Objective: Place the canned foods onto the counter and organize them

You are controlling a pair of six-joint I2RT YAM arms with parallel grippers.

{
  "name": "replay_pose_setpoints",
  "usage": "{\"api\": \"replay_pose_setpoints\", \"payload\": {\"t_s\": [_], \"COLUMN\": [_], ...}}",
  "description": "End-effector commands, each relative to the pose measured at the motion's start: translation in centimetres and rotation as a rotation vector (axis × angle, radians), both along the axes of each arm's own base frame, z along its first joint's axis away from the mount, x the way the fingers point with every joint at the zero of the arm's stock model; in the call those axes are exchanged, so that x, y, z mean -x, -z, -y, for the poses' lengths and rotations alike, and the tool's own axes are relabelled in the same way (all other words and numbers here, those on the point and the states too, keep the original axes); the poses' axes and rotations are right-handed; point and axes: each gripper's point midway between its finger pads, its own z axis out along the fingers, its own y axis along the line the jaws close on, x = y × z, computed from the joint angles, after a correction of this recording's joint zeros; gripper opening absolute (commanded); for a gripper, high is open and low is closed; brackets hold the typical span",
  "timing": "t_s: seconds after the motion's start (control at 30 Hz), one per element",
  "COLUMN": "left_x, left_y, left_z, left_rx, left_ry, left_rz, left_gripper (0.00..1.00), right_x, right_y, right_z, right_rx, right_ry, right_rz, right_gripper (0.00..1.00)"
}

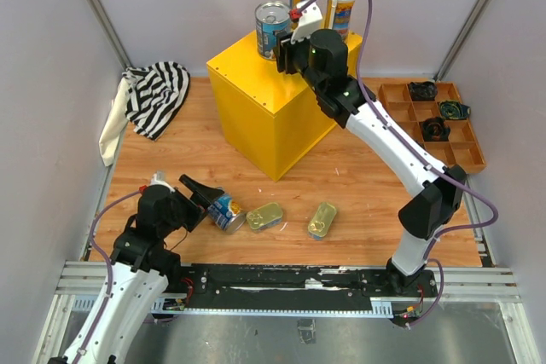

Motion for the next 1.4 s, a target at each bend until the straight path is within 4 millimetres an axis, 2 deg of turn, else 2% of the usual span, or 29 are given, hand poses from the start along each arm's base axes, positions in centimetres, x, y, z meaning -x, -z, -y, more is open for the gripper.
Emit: {"api": "replay_pose_setpoints", "payload": {"t_s": [0.0, 0.37, 0.57, 0.73, 0.87, 1.13, 1.37], "left_x": [-0.7, -1.1, -0.9, -0.3, 0.6, 0.7, -0.7], "left_y": [0.1, 0.5, 0.5, 0.7, 2.0, 2.8, 3.1], "left_z": [0.0, 0.0, -0.2, -1.0, -1.9, -2.8, -2.9], "left_rx": [0.009, 0.017, 0.009, -0.022, -0.068, -0.053, -0.098], "left_ry": [-0.022, -0.034, -0.044, -0.07, -0.114, -0.21, -0.209], "left_rz": [0.009, 0.005, -0.006, -0.049, -0.155, -0.22, -0.227], "left_gripper": [0.99, 0.99, 0.99, 0.99, 0.99, 0.99, 0.99], "right_x": [-1.0, -2.2, -1.4, 1.4, 4.1, 8.9, 13.2], "right_y": [-2.2, -2.2, -2.7, -3.2, -3.0, 0.6, 4.2], "right_z": [0.9, 0.7, 0.7, 1.3, 1.8, 2.4, 4.0], "right_rx": [-0.047, -0.043, -0.051, -0.049, -0.041, -0.073, -0.071], "right_ry": [0.011, -0.004, -0.027, -0.04, -0.045, -0.056, -0.015], "right_rz": [0.026, 0.022, 0.018, 0.005, -0.015, -0.101, -0.175], "right_gripper": [0.45, 0.45, 0.5, 0.65, 0.72, 0.8, 0.87]}}
